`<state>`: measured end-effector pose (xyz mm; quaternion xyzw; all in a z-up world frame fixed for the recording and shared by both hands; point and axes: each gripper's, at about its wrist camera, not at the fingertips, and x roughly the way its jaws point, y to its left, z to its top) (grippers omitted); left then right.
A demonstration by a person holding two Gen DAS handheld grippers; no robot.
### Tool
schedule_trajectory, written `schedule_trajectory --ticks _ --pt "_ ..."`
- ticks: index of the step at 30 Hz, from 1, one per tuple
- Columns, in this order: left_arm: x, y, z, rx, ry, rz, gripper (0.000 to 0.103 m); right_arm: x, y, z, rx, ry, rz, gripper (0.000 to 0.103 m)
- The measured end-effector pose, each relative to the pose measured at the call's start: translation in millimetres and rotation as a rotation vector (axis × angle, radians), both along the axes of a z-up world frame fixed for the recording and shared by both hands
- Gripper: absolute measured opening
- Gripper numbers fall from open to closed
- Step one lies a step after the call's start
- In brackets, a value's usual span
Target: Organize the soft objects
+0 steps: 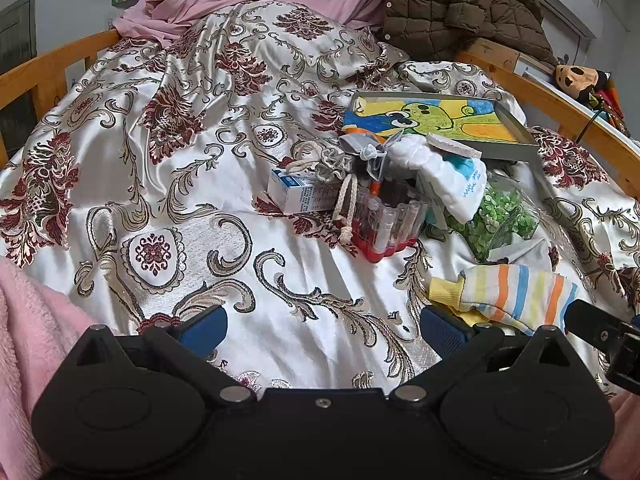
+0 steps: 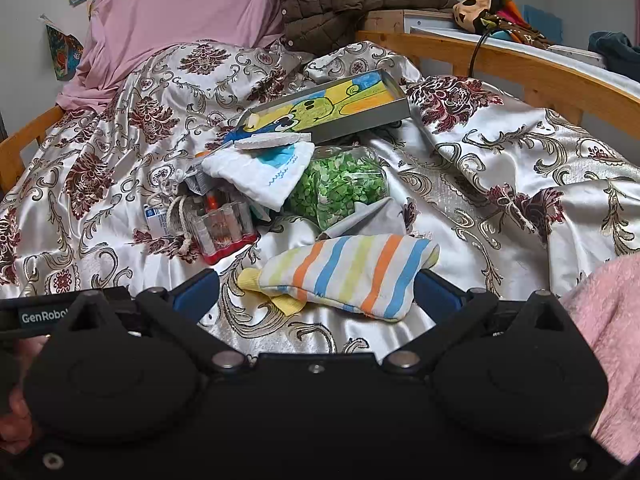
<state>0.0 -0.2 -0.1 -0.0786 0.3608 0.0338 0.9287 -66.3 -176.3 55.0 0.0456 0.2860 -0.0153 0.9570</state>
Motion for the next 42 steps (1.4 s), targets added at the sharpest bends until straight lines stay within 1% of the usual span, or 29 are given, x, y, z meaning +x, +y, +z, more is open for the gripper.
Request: schedule_trajectory --ticks 24,27,31,36,39,42 --pt "-2.0 -1.4 -0.6 0.002 -0.005 -0.009 0.102 -1.7 1.6 -0.3 -0.007 -0.005 -0.002 0.102" --pt "2.1 -2.0 0.5 0.003 -0.012 -0.03 0.102 0.7 0.1 0.9 0.024 -0.005 -0.008 0.102" --pt "6.1 -7.8 -0.7 0.006 -0.015 -0.064 0.102 13.9 -12.3 2.0 0.084 0.036 -0.021 0.102" --pt "15.4 -17.7 -2.7 0.01 -0.021 -0.131 0.102 47.5 -27.5 1.6 0.13 0.102 -0.012 0.102" --pt "24.4 -21.1 -3.4 -0.038 -0.022 -0.18 0.102 68.4 -35.6 4.1 0.143 0.144 0.006 0.102" --pt "34.7 -27.4 -3.1 -0.069 -0.028 -0.197 0.102 90.6 -46.8 4.8 0.14 0.174 0.015 0.102"
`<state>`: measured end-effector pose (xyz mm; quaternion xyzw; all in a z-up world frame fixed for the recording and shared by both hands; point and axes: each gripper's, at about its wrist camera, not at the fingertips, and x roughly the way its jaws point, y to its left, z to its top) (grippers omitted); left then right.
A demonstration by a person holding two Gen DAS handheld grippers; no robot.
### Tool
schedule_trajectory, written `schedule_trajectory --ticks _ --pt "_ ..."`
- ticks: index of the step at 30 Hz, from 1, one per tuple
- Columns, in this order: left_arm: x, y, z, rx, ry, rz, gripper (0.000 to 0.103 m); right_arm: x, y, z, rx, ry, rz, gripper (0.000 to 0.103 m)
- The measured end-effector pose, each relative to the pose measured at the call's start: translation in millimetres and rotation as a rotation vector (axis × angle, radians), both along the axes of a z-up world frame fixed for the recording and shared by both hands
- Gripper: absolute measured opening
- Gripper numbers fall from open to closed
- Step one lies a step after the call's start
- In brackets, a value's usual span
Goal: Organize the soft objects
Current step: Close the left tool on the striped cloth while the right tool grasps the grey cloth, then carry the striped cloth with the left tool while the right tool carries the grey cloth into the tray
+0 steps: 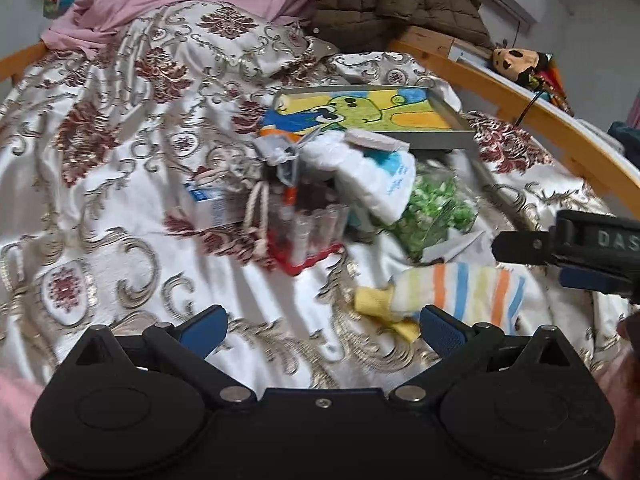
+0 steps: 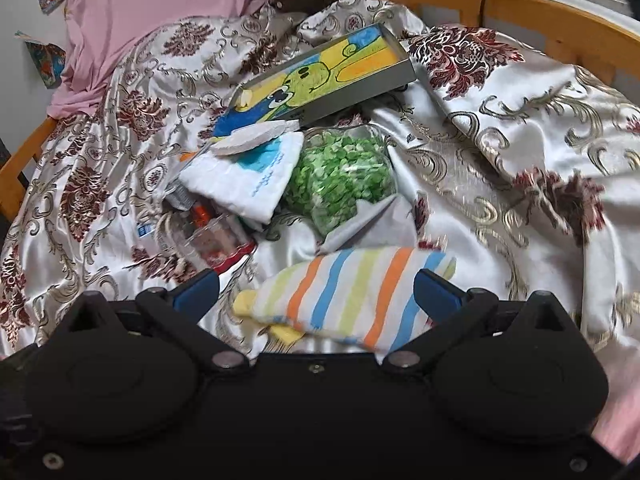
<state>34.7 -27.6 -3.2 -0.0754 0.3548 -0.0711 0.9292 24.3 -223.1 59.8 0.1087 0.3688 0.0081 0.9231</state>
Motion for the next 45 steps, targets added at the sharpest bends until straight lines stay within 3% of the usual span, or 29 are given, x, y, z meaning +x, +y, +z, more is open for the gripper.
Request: schedule_trajectory --ticks 3,11,18,29,37,41,45 --pt "13.6 -4.0 -1.5 -0.035 0.001 -0.02 0.102 25.1 -12.2 0.6 0.021 0.039 0.009 0.102" --pt "54.6 -32.9 -20.0 -0.048 0.028 -0.129 0.098 84.2 -29.4 -12.3 -0.049 0.151 0.041 0.102" --pt "77.6 -54.1 -36.0 -0.125 0.06 -0.209 0.095 117.1 -44.3 -31.4 0.005 0.229 0.055 0.102" --pt "102.2 -82.0 -62.7 -0.152 0.167 -0.307 0.087 158.7 -53.5 -62.6 0.066 0.319 0.062 0.08" --pt "109.8 -86.0 -75.9 -0.163 0.203 -0.275 0.073 165.7 -41.2 -73.7 0.046 0.346 0.073 0.058" --pt "109.1 -87.2 -75.5 -0.166 0.199 -0.279 0.059 165.9 -37.0 -77.9 0.029 0.35 0.066 0.047" --pt "107.2 -83.6 -74.8 -0.194 0.196 -0.275 0.042 165.9 -37.4 -81.5 0.017 0.336 0.048 0.026"
